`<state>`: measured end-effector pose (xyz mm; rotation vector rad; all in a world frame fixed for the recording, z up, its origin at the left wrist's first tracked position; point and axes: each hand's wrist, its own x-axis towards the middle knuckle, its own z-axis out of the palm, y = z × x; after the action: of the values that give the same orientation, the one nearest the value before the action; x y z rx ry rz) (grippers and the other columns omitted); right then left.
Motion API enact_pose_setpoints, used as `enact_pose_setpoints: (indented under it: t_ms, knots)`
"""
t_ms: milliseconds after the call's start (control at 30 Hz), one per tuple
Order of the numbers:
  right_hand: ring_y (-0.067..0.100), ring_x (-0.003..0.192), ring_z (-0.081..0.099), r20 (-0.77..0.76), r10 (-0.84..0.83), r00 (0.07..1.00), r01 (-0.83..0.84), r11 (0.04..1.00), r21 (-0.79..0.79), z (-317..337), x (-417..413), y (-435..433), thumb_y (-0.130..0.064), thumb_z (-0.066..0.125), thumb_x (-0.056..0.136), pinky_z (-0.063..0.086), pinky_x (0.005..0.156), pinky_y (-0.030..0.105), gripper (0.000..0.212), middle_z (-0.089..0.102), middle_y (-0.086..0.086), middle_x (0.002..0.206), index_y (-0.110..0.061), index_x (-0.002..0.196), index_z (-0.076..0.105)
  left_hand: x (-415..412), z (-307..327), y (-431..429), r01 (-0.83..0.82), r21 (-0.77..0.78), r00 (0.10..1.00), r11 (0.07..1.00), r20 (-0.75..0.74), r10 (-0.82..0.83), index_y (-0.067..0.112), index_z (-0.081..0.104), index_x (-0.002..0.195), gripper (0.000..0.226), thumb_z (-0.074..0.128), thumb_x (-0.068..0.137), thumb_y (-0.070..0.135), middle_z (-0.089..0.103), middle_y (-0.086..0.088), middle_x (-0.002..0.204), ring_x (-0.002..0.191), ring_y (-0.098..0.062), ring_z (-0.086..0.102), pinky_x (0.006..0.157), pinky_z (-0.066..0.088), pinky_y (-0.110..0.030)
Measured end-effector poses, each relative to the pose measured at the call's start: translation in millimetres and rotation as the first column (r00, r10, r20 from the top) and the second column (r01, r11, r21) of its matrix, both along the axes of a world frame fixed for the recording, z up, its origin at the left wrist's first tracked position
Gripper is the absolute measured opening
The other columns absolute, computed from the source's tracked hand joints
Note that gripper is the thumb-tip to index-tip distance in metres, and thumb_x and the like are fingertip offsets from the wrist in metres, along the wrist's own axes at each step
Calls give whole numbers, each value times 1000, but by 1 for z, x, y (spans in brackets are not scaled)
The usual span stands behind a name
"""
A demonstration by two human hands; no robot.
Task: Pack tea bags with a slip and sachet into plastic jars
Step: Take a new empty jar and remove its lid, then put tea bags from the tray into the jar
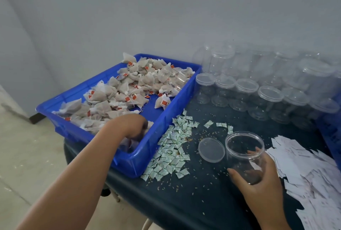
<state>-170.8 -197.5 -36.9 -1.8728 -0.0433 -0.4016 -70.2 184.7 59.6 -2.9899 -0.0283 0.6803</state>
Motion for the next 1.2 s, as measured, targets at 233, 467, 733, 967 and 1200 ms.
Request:
enact_pose_setpoints:
  t_ms: [233, 467, 733, 967, 1200]
  knots:
    - [1, 100, 74, 11, -5, 1000, 5, 1000, -10, -6, 3, -4, -63, 90, 54, 52, 86, 27, 86, 67, -30, 128, -61, 130, 51, 11, 4, -4, -92, -450, 860, 888, 415, 299, 17, 49, 80, 18, 64, 90, 22, 60, -2, 81, 67, -16, 52, 56, 35, -32]
    - [15, 95, 73, 28, 8, 1000, -6, 998, -61, -8, 6, -5, -65, 88, 54, 61, 85, 40, 82, 69, -28, 125, -61, 128, 53, 7, 14, -5, -73, -717, 686, 693, 468, 557, 27, 53, 120, 34, 68, 89, 29, 61, 9, 96, 73, -15, 64, 68, 56, -35]
    - [-9, 107, 68, 36, 89, 995, -83, 987, -139, -9, 7, -3, -42, 101, 64, 51, 82, 19, 82, 68, -33, 126, -60, 128, 53, 6, 60, -49, 86, -752, 730, 653, 494, 472, 30, 61, 103, 10, 61, 95, 36, 68, 3, 96, 81, -20, 71, 69, 57, -39]
    - [1, 117, 71, -3, 104, 995, -104, 987, -120, -9, 9, -4, -48, 99, 64, 60, 94, 32, 84, 70, -24, 129, -42, 137, 58, -11, 73, -145, 337, -672, 846, 659, 524, 102, 35, 64, 88, 14, 77, 81, 35, 68, 25, 84, 71, 0, 64, 55, 44, -14]
    - [1, 118, 68, 31, 52, 998, -49, 996, -77, -5, 8, -7, -59, 93, 64, 57, 94, 25, 84, 68, -26, 129, -50, 137, 54, -11, 45, -207, 350, -566, 917, 746, 368, -151, 35, 65, 92, 37, 88, 73, 57, 66, 15, 90, 83, -2, 61, 65, 47, -25]
